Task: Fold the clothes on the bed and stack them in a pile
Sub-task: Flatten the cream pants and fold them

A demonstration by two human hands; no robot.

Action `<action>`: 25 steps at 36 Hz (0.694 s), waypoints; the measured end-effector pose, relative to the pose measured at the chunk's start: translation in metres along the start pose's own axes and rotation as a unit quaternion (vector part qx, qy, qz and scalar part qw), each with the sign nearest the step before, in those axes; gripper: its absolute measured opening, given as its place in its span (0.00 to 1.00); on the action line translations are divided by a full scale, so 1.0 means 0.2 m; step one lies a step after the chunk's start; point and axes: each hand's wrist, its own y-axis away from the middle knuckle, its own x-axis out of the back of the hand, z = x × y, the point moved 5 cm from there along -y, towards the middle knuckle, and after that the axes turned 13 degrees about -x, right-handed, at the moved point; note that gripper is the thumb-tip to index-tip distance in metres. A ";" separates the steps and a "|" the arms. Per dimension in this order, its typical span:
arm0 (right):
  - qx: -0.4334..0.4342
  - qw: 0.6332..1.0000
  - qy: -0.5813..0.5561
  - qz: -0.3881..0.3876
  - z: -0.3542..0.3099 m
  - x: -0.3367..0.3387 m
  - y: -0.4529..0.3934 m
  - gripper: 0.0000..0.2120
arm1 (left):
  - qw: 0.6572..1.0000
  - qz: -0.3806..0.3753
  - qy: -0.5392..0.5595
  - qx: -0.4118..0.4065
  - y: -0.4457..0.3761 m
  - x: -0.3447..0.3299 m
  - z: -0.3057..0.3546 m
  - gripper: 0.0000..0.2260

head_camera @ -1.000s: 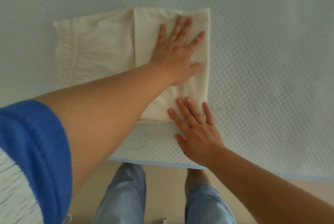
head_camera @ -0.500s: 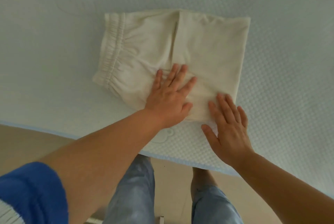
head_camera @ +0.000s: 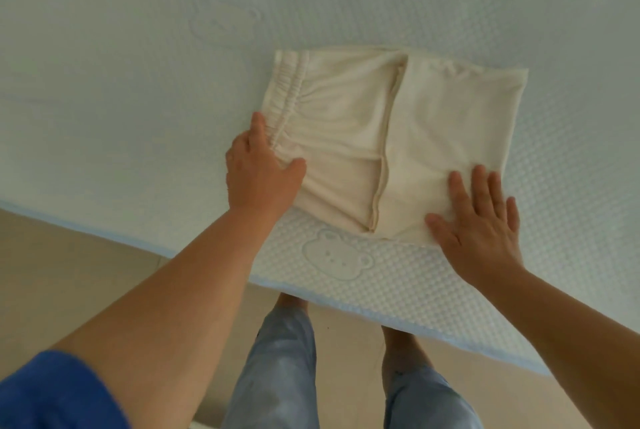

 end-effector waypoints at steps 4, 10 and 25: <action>-0.019 0.996 -0.082 0.040 -0.08 0.07 -0.03 0.35 | 0.993 0.035 0.103 0.054 -0.06 0.04 -0.04 0.28; -0.023 0.999 -0.018 0.012 -0.10 0.05 -0.13 0.32 | 0.925 -0.016 0.324 0.196 -0.11 0.01 -0.09 0.14; 0.169 0.984 0.046 -0.036 -0.38 0.01 0.08 0.29 | 0.977 -0.057 0.204 -0.008 0.06 0.15 0.45 0.16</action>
